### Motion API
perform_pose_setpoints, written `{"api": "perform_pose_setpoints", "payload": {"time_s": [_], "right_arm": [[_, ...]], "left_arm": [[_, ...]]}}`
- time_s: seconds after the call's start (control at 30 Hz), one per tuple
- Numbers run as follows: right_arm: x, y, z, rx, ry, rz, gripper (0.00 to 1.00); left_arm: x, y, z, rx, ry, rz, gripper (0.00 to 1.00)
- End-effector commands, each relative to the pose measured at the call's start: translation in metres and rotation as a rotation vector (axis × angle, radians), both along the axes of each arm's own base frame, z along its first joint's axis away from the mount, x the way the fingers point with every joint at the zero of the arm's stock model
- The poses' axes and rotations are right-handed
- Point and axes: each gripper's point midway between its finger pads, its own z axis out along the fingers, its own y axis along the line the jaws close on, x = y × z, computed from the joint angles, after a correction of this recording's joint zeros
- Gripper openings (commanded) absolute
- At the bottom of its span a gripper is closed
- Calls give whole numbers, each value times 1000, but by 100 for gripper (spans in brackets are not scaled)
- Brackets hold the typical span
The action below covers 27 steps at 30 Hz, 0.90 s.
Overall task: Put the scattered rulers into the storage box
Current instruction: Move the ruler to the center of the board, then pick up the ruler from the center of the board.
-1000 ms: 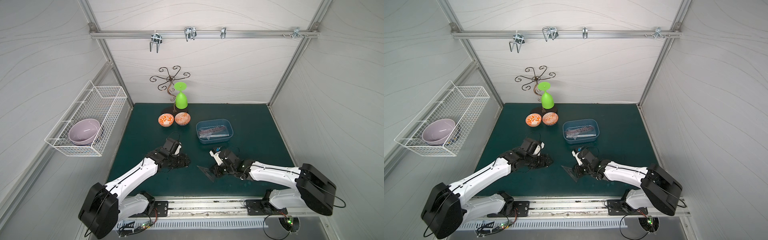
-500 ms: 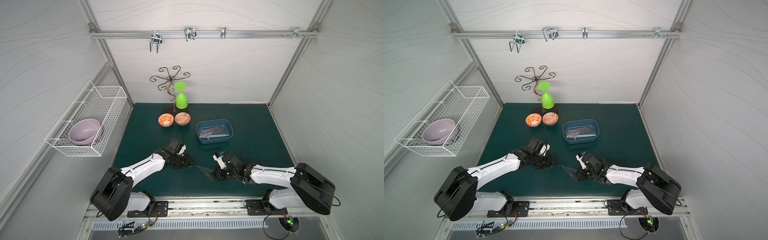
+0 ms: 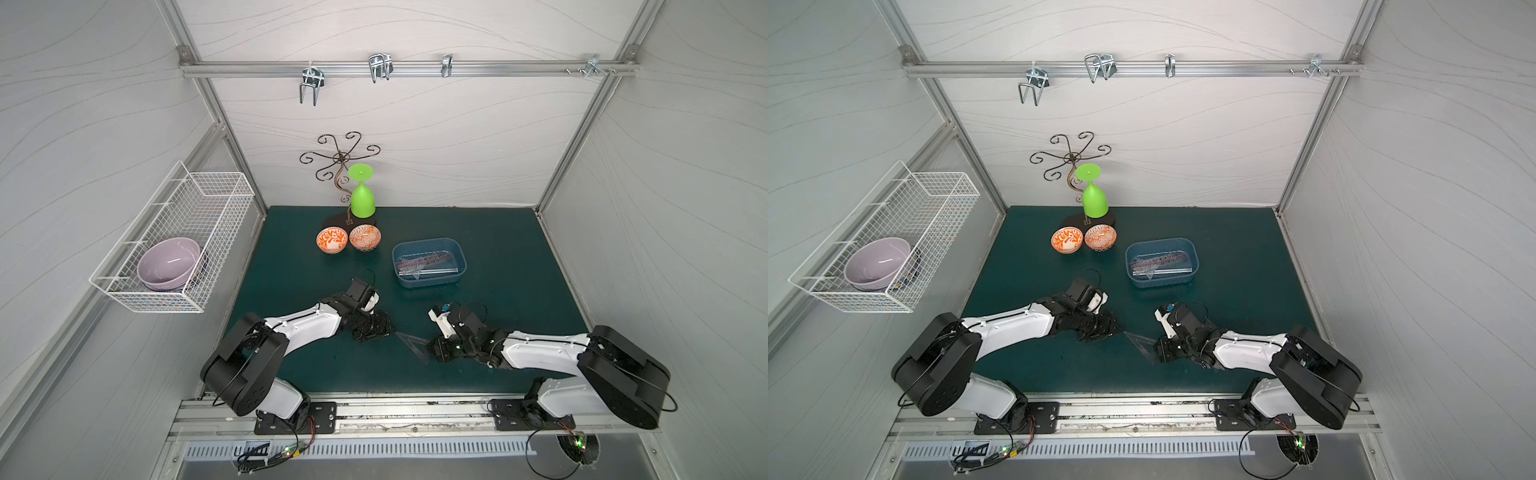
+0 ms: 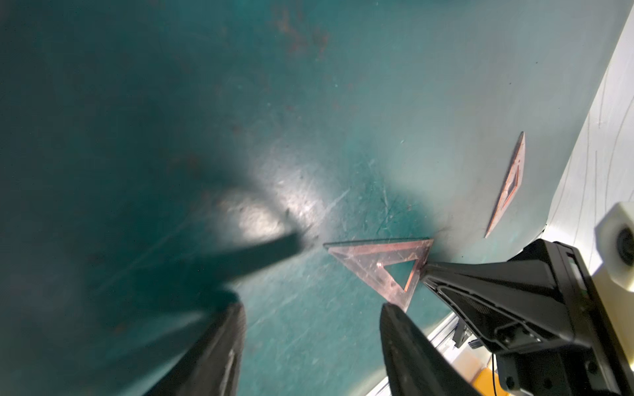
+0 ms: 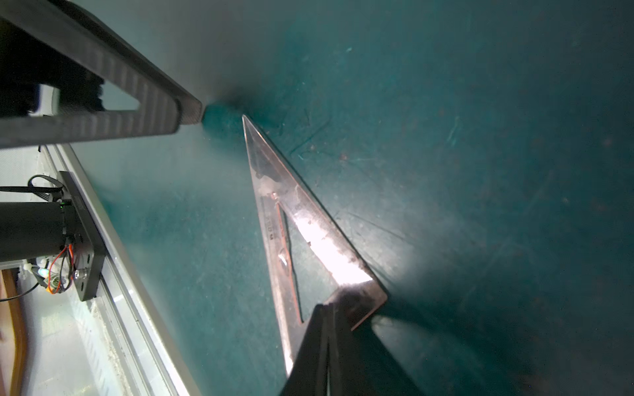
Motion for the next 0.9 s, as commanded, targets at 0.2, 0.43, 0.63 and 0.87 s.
{"api": "perform_pose_setpoints", "payload": {"time_s": [0.2, 0.43, 0.63, 0.87], "right_arm": [[-10, -20, -20, -51, 53, -31, 8], [-11, -23, -20, -54, 55, -38, 8], [-9, -22, -21, -53, 56, -39, 8], [-9, -23, -26, -63, 68, -43, 8]], "left_arm": [[13, -20, 8, -75, -32, -14, 67], [10, -27, 4, -96, -17, -26, 67], [8, -32, 1, -115, -5, -40, 64], [4, -37, -4, -142, 9, -53, 57]]}}
